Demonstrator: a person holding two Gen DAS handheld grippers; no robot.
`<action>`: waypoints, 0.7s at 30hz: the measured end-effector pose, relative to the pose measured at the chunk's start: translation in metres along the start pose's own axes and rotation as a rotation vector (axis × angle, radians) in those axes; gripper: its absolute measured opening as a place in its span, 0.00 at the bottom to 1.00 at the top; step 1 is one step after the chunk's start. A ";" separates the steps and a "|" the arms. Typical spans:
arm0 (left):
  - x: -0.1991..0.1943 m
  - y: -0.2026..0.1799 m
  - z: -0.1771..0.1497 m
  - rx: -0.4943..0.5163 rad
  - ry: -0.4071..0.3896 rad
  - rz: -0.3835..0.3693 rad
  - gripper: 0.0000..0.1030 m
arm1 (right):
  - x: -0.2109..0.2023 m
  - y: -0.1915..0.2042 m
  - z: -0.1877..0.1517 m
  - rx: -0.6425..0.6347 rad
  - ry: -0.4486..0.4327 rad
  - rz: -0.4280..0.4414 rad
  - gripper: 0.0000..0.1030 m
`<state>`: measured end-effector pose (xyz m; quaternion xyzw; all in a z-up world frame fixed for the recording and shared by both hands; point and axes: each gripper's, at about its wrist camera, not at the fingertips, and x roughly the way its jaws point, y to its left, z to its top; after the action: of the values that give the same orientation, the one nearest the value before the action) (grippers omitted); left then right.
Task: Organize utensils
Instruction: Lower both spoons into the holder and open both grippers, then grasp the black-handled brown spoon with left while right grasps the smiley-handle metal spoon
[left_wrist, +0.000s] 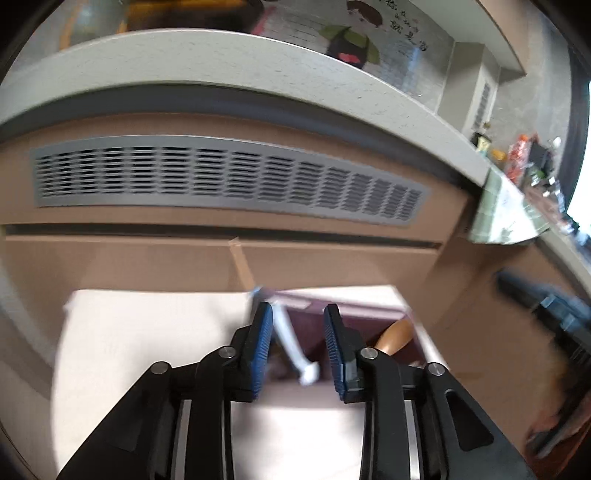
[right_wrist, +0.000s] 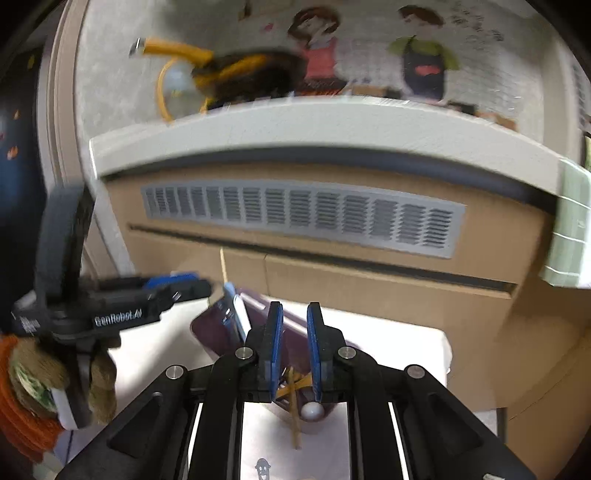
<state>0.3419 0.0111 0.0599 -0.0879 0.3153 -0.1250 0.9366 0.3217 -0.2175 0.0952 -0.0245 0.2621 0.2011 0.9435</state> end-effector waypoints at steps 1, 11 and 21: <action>-0.004 0.001 -0.008 0.001 0.006 0.015 0.30 | -0.014 -0.003 -0.005 0.007 -0.028 -0.030 0.13; -0.033 -0.001 -0.147 -0.088 0.218 0.098 0.30 | -0.054 -0.033 -0.111 0.195 0.096 0.059 0.29; -0.037 -0.025 -0.176 -0.025 0.263 0.100 0.30 | -0.028 -0.021 -0.217 0.158 0.389 0.057 0.29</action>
<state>0.2013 -0.0175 -0.0509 -0.0664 0.4409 -0.0845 0.8911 0.2029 -0.2799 -0.0788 0.0188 0.4548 0.1979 0.8681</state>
